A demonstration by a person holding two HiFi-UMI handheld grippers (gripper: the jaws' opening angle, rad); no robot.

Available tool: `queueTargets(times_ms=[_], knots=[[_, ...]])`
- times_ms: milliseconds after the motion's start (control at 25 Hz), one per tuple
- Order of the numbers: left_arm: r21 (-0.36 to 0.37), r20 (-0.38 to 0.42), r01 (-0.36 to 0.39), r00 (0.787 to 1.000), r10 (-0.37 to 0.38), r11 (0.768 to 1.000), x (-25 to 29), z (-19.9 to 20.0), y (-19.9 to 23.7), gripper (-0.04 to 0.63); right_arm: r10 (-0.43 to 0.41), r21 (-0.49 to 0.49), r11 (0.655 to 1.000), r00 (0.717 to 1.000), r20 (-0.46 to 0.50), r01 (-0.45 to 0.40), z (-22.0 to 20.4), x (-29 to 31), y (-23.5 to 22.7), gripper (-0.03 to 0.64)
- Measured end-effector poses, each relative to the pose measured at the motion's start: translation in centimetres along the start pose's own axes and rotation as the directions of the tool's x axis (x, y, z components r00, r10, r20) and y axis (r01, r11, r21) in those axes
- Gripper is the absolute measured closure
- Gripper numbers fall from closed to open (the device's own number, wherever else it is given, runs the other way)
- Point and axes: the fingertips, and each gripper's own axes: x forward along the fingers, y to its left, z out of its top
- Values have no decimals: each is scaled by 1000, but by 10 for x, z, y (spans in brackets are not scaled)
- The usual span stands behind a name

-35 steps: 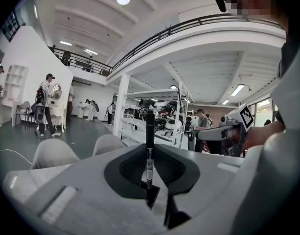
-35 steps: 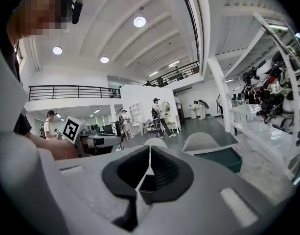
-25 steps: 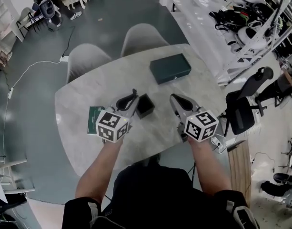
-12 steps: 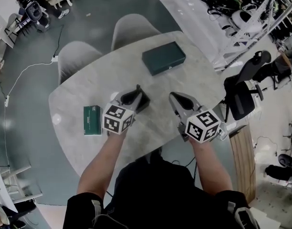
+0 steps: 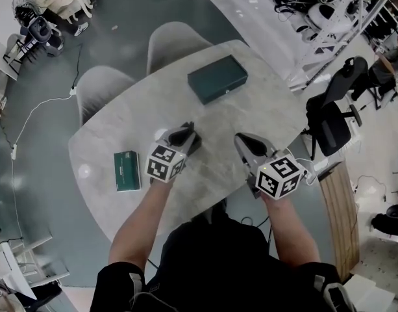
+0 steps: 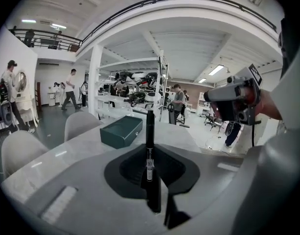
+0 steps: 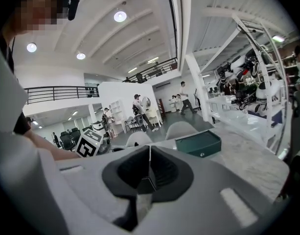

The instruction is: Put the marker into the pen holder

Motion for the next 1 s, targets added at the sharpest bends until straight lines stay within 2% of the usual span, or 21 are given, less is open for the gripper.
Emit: queueTargets(times_ms=[400,1000], knots=[[58,-112,57,992,-51,997,18,-23,-13,545,-9,13,1000,1000,-14,9,-9,-4,-6,606],[142,-251,100,966,-62,985,38,-44,-17,543,-12,20,1000,999,-32,12,-23,-13,-12,606]])
